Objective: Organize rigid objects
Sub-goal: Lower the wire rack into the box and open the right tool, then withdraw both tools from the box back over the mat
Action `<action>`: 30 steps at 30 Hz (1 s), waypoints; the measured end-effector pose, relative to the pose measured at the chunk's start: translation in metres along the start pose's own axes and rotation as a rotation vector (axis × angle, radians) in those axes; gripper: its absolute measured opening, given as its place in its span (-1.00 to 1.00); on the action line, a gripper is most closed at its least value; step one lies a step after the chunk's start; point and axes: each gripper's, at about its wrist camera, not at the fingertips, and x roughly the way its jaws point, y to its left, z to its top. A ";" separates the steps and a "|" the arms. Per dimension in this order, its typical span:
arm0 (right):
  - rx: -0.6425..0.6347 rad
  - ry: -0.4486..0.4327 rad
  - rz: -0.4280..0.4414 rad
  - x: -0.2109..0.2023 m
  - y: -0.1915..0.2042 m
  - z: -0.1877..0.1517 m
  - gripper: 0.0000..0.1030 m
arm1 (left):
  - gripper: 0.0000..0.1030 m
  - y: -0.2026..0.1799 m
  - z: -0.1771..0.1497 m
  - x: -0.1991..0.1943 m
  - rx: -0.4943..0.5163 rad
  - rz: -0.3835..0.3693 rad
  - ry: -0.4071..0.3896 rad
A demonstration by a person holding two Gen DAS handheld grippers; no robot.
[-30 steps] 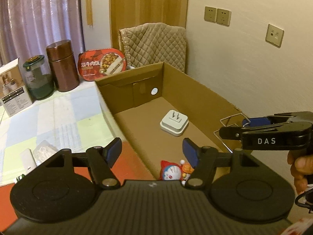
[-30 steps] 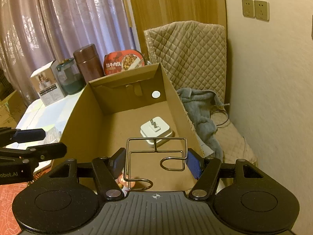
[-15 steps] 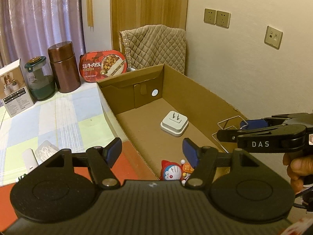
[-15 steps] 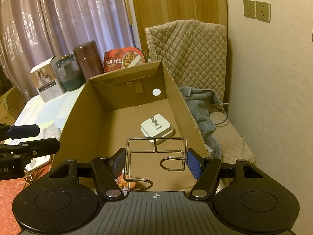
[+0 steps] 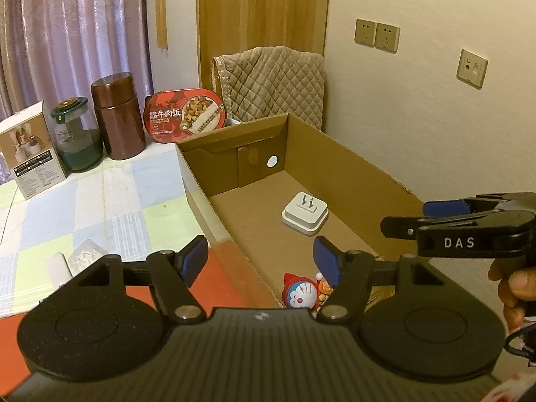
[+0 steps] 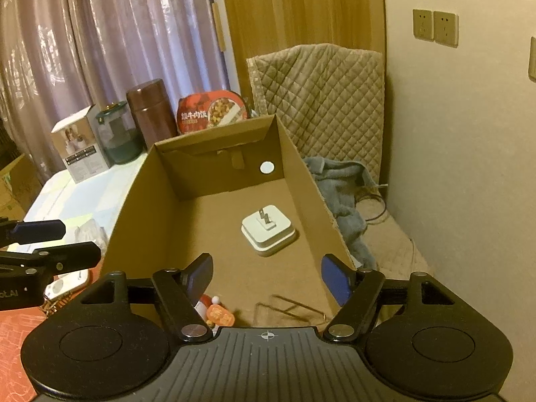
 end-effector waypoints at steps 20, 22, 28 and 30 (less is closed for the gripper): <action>-0.078 -0.033 -0.001 -0.048 0.064 0.007 0.36 | 0.26 0.031 0.000 -0.068 -0.043 0.064 -0.058; -0.087 -0.041 0.006 -0.053 0.074 0.007 0.36 | 0.26 0.038 -0.001 -0.077 -0.053 0.074 -0.066; -0.121 -0.061 0.038 -0.065 0.106 0.010 0.36 | 0.27 0.061 -0.006 -0.108 -0.073 0.118 -0.087; -0.131 -0.062 0.050 -0.067 0.117 0.010 0.37 | 0.27 0.069 -0.008 -0.118 -0.080 0.134 -0.092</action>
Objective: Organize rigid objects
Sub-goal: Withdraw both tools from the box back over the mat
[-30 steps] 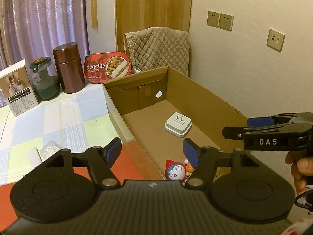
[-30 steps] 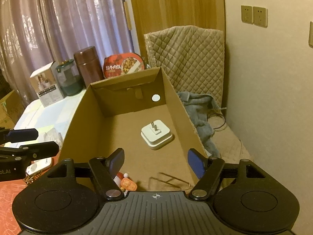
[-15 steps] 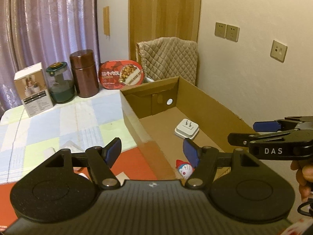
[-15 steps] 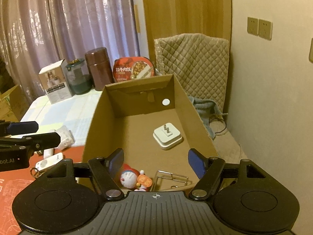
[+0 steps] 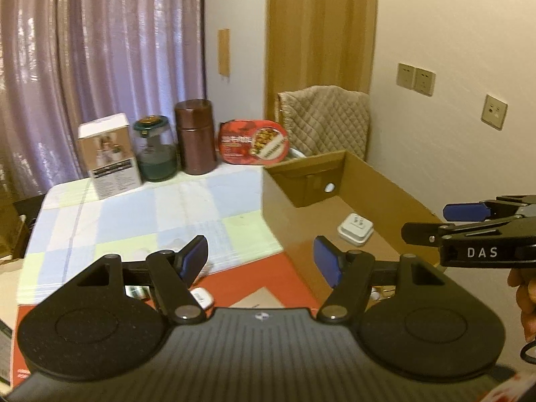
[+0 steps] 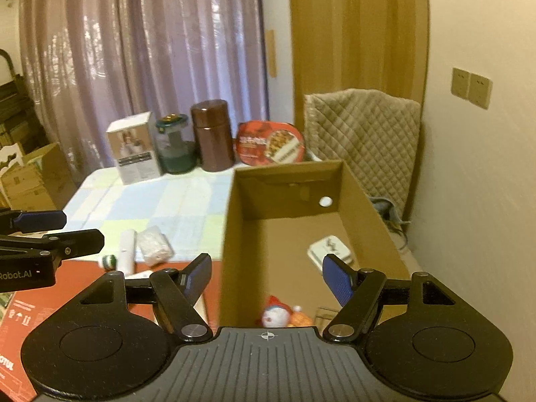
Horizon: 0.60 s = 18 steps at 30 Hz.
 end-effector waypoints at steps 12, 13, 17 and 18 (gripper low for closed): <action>-0.022 -0.001 0.077 0.002 0.045 -0.004 0.38 | 0.29 0.061 -0.025 -0.035 -0.066 0.098 -0.001; -0.021 0.000 0.083 0.003 0.047 -0.006 0.38 | 0.29 0.066 -0.029 -0.036 -0.074 0.106 0.004; -0.016 0.011 0.112 0.010 0.055 -0.014 0.39 | 0.29 0.082 -0.043 -0.037 -0.096 0.128 0.024; -0.016 0.014 0.121 0.012 0.058 -0.017 0.40 | 0.29 0.086 -0.047 -0.037 -0.100 0.132 0.029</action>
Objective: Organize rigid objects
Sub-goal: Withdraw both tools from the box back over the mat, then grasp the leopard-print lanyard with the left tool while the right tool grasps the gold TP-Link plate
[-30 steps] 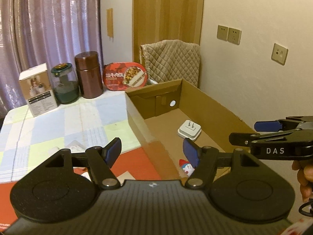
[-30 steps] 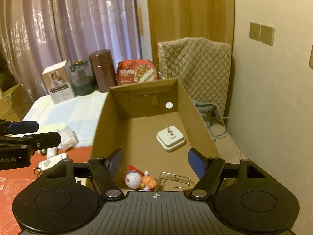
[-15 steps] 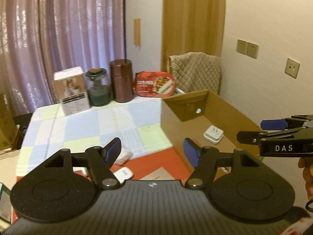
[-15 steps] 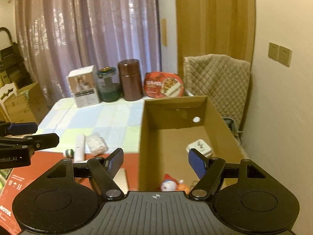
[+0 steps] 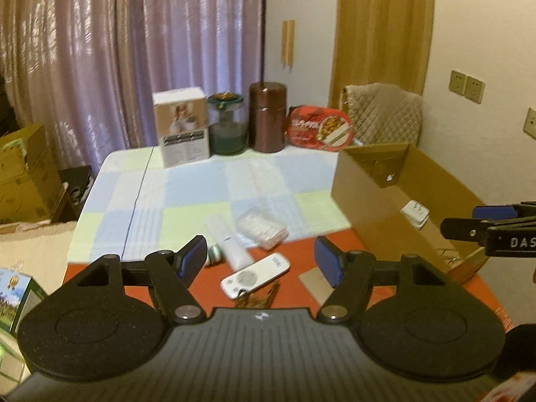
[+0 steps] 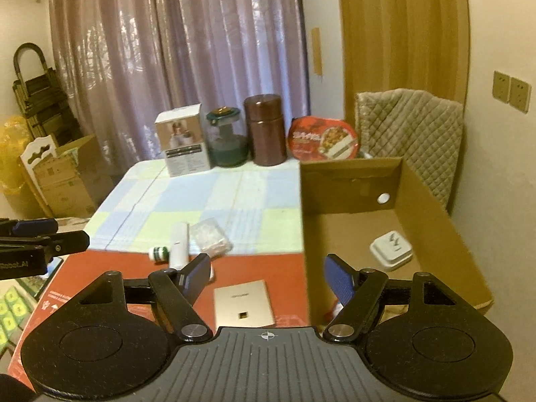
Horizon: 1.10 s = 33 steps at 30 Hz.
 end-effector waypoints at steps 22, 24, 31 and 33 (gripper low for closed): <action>-0.091 0.069 0.096 0.064 0.039 -0.068 0.78 | 0.60 0.038 -0.078 0.055 -0.013 0.020 0.116; -0.098 0.081 0.090 0.071 0.041 -0.072 0.79 | 0.67 0.039 -0.081 0.062 0.001 0.016 0.120; -0.117 0.096 0.069 0.105 0.042 -0.083 0.86 | 0.85 0.044 -0.086 0.090 0.031 0.011 0.138; -0.133 0.094 0.052 0.115 0.042 -0.087 0.89 | 0.86 0.048 -0.089 0.097 0.032 0.009 0.144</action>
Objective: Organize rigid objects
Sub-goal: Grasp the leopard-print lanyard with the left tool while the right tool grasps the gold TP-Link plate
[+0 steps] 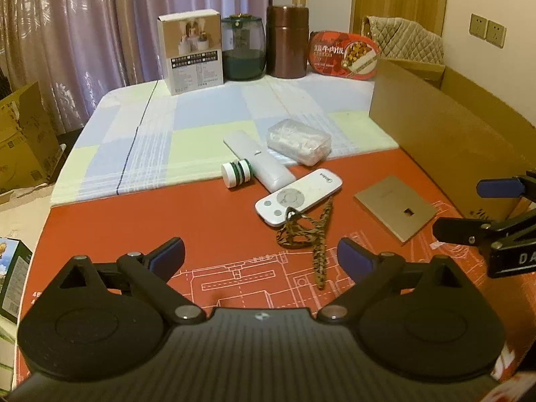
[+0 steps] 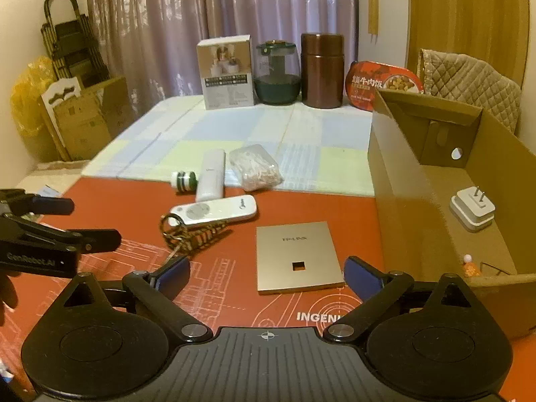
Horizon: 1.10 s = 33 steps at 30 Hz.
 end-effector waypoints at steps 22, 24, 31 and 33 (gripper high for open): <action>0.012 0.098 -0.132 0.107 -0.017 -0.004 0.92 | 0.86 0.011 0.010 0.046 -0.012 -0.089 0.022; 0.025 0.096 -0.126 0.109 -0.019 -0.003 0.92 | 0.86 0.011 0.009 0.047 -0.016 -0.099 0.022; 0.046 0.107 -0.105 0.109 -0.017 -0.002 0.91 | 0.86 0.004 0.007 0.053 0.007 -0.125 0.032; 0.040 0.103 -0.099 0.105 -0.014 -0.003 0.73 | 0.85 0.001 0.007 0.055 0.025 -0.126 0.030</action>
